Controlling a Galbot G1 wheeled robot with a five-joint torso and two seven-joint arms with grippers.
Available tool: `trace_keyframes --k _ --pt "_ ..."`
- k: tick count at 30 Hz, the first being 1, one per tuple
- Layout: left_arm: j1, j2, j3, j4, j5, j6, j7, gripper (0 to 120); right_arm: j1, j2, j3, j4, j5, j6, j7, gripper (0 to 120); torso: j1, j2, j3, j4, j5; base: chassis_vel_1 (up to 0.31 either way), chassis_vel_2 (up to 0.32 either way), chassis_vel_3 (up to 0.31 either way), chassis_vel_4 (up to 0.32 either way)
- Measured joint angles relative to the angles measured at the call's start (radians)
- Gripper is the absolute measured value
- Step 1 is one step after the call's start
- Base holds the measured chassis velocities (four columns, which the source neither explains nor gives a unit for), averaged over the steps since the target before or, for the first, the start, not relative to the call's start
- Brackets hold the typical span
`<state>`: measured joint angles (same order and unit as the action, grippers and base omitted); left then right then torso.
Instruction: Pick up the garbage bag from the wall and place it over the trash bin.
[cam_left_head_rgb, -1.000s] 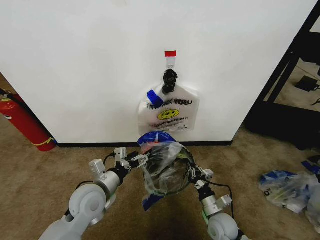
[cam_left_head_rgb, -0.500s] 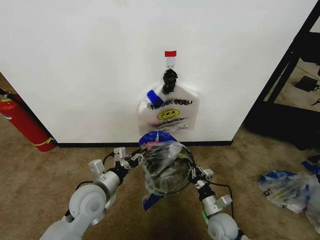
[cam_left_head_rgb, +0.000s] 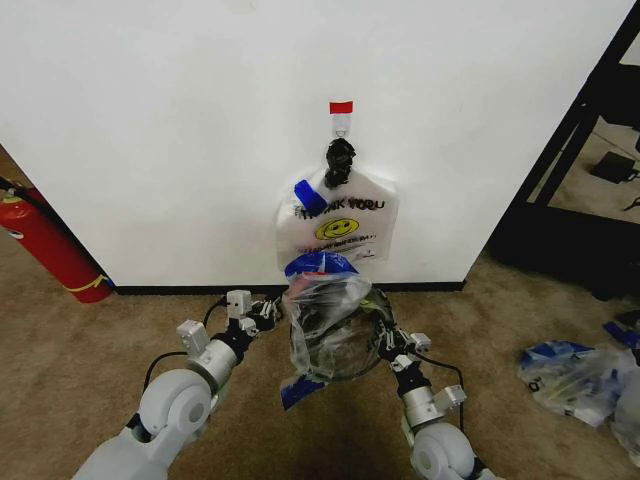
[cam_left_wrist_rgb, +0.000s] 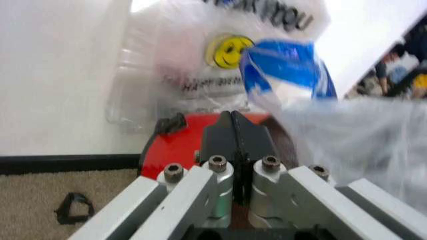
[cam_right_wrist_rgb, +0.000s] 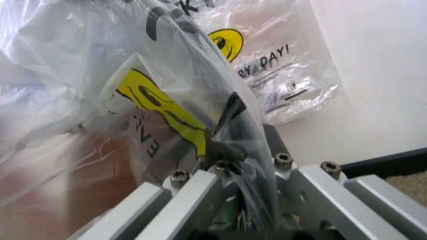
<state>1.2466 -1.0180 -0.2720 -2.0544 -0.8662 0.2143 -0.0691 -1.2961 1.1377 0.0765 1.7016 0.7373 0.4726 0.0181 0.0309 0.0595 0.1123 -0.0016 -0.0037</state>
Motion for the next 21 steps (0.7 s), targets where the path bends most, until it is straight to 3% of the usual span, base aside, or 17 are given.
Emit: trace_keyframes --k 6,12,15,20,21 --pt "0.025 -0.012 -0.025 -0.05 -0.095 0.007 -0.037 7 0.013 0.006 0.008 -0.026 -0.014 0.018 0.0 0 0.0 0.0 0.0 0.0 0.0001 0.0 0.0 0.0 0.0" --pt "0.045 -0.03 -0.019 -0.097 -0.169 0.043 -0.069 33 0.02 0.012 0.006 -0.038 -0.024 0.026 -0.001 0 0.0 0.0 0.0 0.0 0.0 0.0 0.0 0.0 0.0" --pt "0.045 -0.032 -0.018 -0.108 -0.183 0.053 -0.079 38 0.02 0.013 0.006 -0.038 -0.027 0.026 -0.001 0 0.0 0.0 0.0 0.0 0.0001 0.0 0.0 0.0 0.0" --pt "0.049 -0.032 -0.014 -0.131 -0.202 0.09 -0.093 62 0.018 0.011 0.008 -0.034 -0.031 0.028 -0.002 0 0.0 0.0 0.0 0.0 0.0 0.0 0.0 0.0 0.0" --pt "0.049 -0.032 -0.014 -0.131 -0.202 0.09 -0.093 62 0.018 0.011 0.008 -0.034 -0.031 0.028 -0.002 0 0.0 0.0 0.0 0.0 0.0 0.0 0.0 0.0 0.0"
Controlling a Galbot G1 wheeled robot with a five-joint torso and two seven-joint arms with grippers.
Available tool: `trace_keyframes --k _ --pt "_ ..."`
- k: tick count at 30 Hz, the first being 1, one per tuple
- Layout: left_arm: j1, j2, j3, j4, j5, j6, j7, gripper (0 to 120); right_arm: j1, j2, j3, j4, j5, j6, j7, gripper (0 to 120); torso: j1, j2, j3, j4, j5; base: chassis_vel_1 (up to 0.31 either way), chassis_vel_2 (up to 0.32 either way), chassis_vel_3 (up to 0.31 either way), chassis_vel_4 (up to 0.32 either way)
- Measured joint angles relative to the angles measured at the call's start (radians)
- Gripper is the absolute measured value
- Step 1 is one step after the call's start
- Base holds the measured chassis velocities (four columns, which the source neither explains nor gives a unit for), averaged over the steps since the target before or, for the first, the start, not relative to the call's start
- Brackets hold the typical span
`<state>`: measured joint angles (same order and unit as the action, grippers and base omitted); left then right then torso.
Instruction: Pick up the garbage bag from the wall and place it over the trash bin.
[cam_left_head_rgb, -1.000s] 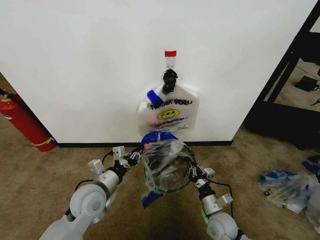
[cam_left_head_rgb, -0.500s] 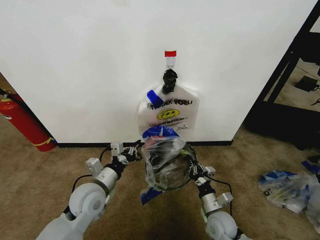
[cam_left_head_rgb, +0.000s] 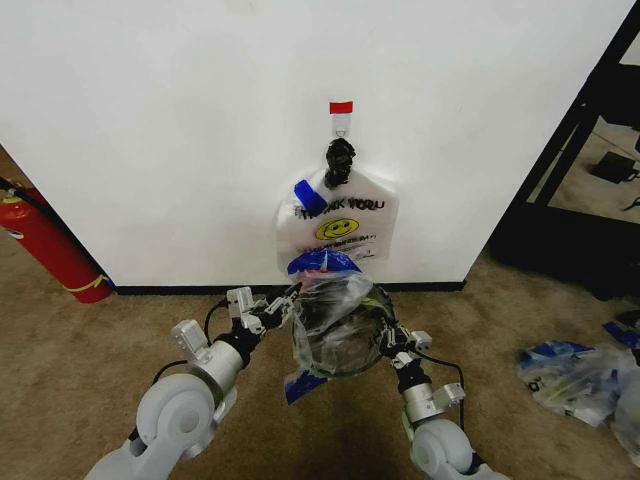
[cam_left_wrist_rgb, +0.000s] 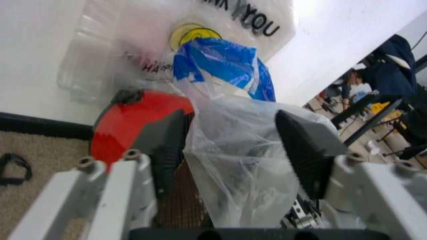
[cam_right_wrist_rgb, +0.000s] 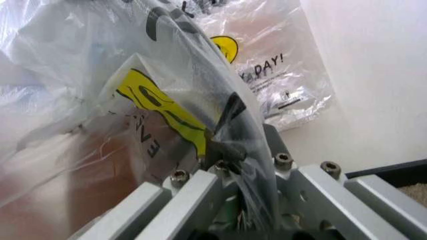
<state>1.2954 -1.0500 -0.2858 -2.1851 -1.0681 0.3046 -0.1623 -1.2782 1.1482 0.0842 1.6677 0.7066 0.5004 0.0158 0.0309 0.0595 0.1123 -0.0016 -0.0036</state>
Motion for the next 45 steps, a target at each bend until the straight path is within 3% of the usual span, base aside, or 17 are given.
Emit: trace_keyframes --k 4,7,27,41,45 --pt "0.003 0.0 0.001 -0.004 -0.01 0.017 0.0 79 0.0 -0.002 0.001 0.002 0.0 0.0 0.0 0 0.0 0.0 0.0 0.0 0.0 0.0 0.0 0.0 0.0" --pt "0.003 -0.001 0.002 -0.004 -0.013 0.021 0.0 73 0.0 -0.002 0.001 0.003 0.0 0.001 0.0 0 0.0 0.0 0.0 0.0 0.0 0.0 0.0 0.0 0.0" --pt "-0.009 -0.007 0.001 0.021 -0.062 0.005 0.039 0 0.008 -0.005 0.002 0.006 0.01 0.001 0.0 0 0.0 0.0 0.0 0.0 0.0 0.0 0.0 0.0 0.0" --pt "-0.019 -0.008 0.001 0.029 -0.069 -0.026 0.072 0 0.008 -0.005 0.006 -0.003 0.005 0.001 -0.001 0 0.0 0.0 0.0 0.0 0.0 0.0 0.0 0.0 0.0" --pt "-0.025 0.0 0.0 0.065 -0.009 -0.054 0.097 0 0.005 -0.005 0.006 0.008 0.018 0.001 -0.001 0 0.0 0.0 0.0 -0.0001 0.0 0.0 0.0 0.0 0.0"
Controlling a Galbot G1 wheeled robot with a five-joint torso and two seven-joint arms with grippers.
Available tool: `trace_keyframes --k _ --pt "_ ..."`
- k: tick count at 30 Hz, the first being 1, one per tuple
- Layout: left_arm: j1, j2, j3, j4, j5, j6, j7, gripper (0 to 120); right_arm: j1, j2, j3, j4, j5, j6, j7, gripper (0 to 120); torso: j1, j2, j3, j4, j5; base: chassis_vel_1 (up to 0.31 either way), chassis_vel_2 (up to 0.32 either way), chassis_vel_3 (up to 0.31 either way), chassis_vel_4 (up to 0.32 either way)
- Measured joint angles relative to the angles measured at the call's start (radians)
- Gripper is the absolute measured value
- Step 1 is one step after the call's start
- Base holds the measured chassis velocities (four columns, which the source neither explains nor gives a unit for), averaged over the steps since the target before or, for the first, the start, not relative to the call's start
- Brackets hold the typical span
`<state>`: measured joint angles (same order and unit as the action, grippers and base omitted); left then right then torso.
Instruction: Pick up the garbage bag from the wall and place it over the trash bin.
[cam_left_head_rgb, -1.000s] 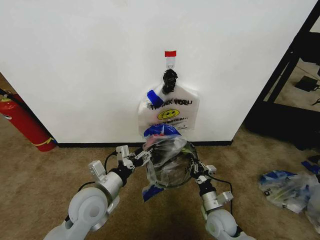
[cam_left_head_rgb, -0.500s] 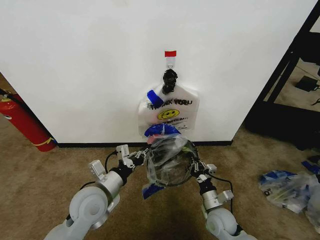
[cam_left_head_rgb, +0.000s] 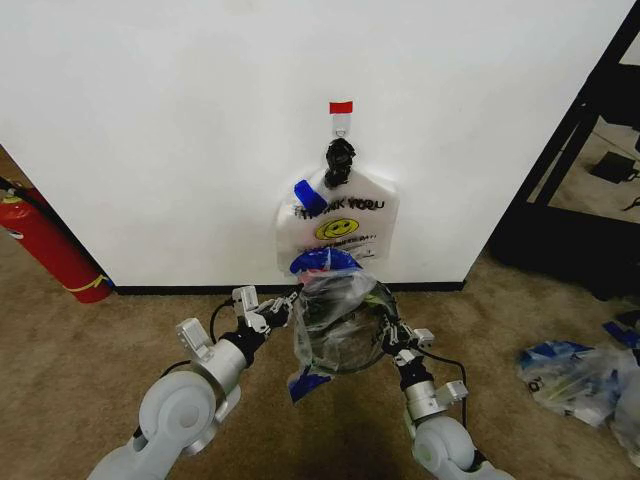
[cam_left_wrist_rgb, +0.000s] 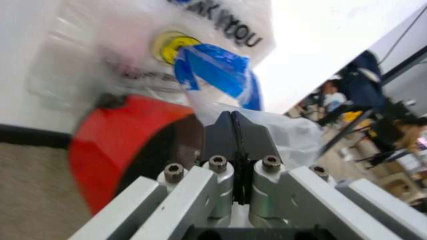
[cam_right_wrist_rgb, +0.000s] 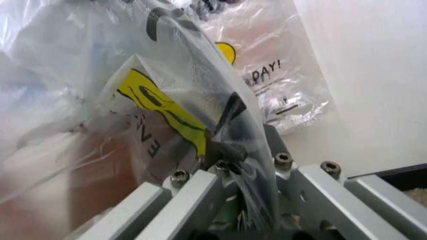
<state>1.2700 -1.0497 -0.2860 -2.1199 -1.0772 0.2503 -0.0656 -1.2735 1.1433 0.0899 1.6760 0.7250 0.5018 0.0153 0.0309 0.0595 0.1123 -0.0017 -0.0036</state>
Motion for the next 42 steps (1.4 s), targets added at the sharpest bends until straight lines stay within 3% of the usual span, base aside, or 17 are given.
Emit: trace_keyframes --k 14,20,27,35,41,42 --pt "-0.029 0.0 0.027 0.12 0.324 -0.202 0.079 0 -0.029 -0.012 -0.012 0.106 0.161 -0.062 0.039 0 0.0 0.0 0.0 0.0001 -0.0001 0.0 0.0 0.0 0.0" --pt "-0.077 0.041 0.027 0.206 0.402 -0.34 0.225 0 -0.022 -0.011 -0.038 0.129 0.202 -0.09 0.042 0 0.0 0.0 0.0 0.0002 0.0 0.0 0.0 0.0 0.0" --pt "-0.126 0.053 0.038 0.296 0.412 -0.424 0.339 0 -0.032 -0.014 -0.047 0.163 0.243 -0.117 0.054 0 0.0 0.0 0.0 0.0 -0.0001 0.0 0.0 0.0 0.0" --pt "-0.183 0.056 0.053 0.364 0.423 -0.48 0.39 0 -0.039 -0.016 -0.053 0.185 0.26 -0.145 0.068 0 0.0 0.0 0.0 0.0001 -0.0001 0.0 0.0 0.0 0.0" --pt "-0.181 0.065 0.048 0.348 0.414 -0.495 0.357 0 -0.036 -0.007 -0.059 0.181 0.252 -0.148 0.07 0 0.0 0.0 0.0 -0.0001 -0.0001 0.0 0.0 0.0 0.0" --pt "-0.165 0.068 0.038 0.332 0.411 -0.495 0.33 5 -0.034 -0.003 -0.059 0.174 0.248 -0.145 0.07 0 0.0 0.0 0.0 0.0 0.0 0.0 0.0 0.0 0.0"
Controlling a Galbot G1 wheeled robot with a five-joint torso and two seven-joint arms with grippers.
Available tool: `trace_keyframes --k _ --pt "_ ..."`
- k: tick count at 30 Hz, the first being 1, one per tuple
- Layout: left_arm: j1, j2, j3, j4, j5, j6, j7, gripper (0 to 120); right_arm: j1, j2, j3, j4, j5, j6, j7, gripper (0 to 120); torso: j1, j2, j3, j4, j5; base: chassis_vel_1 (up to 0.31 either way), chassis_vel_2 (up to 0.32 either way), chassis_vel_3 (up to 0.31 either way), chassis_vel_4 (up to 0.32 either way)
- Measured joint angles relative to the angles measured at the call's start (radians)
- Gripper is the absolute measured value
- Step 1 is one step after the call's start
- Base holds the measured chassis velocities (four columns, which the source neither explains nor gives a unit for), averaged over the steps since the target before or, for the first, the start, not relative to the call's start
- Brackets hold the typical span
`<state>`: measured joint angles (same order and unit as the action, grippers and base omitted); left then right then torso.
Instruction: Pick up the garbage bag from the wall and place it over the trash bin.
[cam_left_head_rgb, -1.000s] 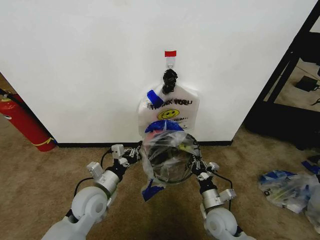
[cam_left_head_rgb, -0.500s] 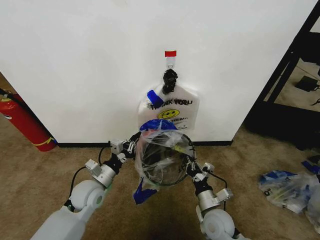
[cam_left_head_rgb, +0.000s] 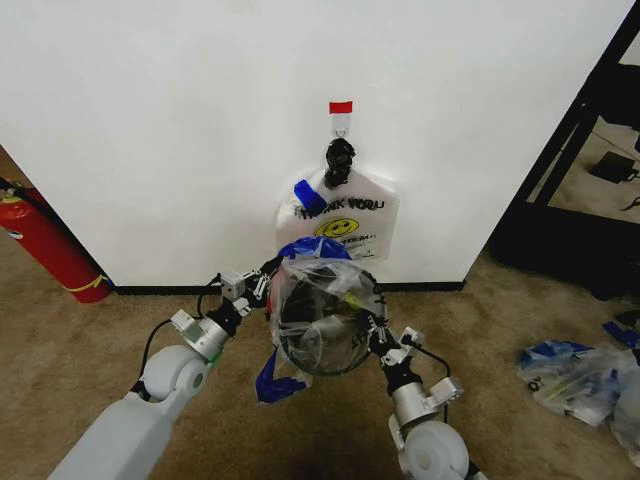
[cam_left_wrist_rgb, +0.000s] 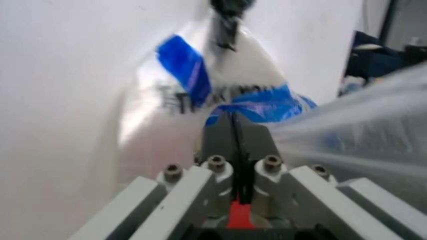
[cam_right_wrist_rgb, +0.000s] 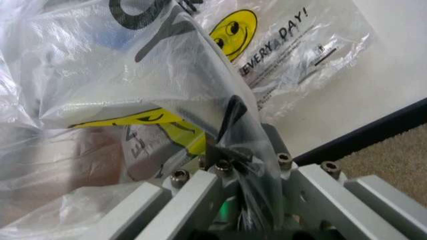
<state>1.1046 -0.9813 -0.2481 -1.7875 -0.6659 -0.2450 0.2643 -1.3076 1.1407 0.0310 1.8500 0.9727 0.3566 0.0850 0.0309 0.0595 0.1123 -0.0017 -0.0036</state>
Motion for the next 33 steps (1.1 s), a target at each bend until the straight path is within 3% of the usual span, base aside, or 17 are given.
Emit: trace_keyframes --k 3,9,13,15,18,21,23,26,29,33 --pt "0.023 0.002 -0.017 -0.021 0.003 -0.001 -0.037 11 0.004 0.009 0.0 -0.017 -0.007 0.008 0.0 0 0.0 0.0 0.0 0.0004 0.0 0.0 0.0 0.0 0.0" --pt "0.069 -0.009 -0.047 -0.077 0.002 0.042 -0.145 38 0.017 0.044 0.01 -0.083 -0.029 0.029 0.01 0 0.0 0.0 0.0 -0.0001 0.0 0.0 0.0 0.0 0.0" --pt "0.084 -0.008 -0.055 -0.101 -0.022 0.085 -0.146 48 0.028 0.052 0.011 -0.1 -0.03 0.029 0.017 0 0.0 0.0 0.0 0.0003 -0.0001 0.0 0.0 0.0 0.0" --pt "0.091 -0.011 -0.062 -0.122 -0.042 0.102 -0.144 59 0.037 0.058 0.013 -0.11 -0.032 0.028 0.024 0 0.0 0.0 0.0 0.0 -0.0001 0.0 0.0 0.0 0.0" --pt "0.112 -0.016 -0.063 -0.17 -0.044 0.122 -0.17 67 0.043 0.065 0.013 -0.117 -0.039 0.028 0.03 0 0.0 0.0 0.0 -0.0003 -0.0001 0.0 0.0 0.0 0.0" --pt "0.189 -0.038 -0.035 -0.318 0.012 0.177 -0.291 76 0.052 0.078 0.008 -0.148 -0.078 0.04 0.03 0 0.0 0.0 0.0 0.0003 0.0001 0.0 0.0 0.0 0.0" --pt "0.228 -0.06 -0.015 -0.38 0.028 0.2 -0.329 73 0.056 0.085 0.004 -0.171 -0.105 0.051 0.02 0 0.0 0.0 0.0 0.0003 0.0001 0.0 0.0 0.0 0.0" --pt "0.328 -0.12 0.056 -0.456 0.061 0.232 -0.365 56 0.065 0.103 -0.009 -0.213 -0.157 0.07 -0.002 0 0.0 0.0 0.0 0.0002 0.0003 0.0 0.0 0.0 0.0" --pt "0.363 -0.142 0.108 -0.456 0.08 0.249 -0.392 49 0.073 0.111 -0.015 -0.22 -0.169 0.074 -0.006 0 0.0 0.0 0.0 0.0005 0.0002 0.0 0.0 0.0 0.0" --pt "0.347 -0.17 0.182 -0.385 0.089 0.282 -0.46 32 0.082 0.114 -0.029 -0.219 -0.195 0.082 -0.022 0 0.0 0.0 0.0 0.0 0.0001 0.0 0.0 0.0 0.0"
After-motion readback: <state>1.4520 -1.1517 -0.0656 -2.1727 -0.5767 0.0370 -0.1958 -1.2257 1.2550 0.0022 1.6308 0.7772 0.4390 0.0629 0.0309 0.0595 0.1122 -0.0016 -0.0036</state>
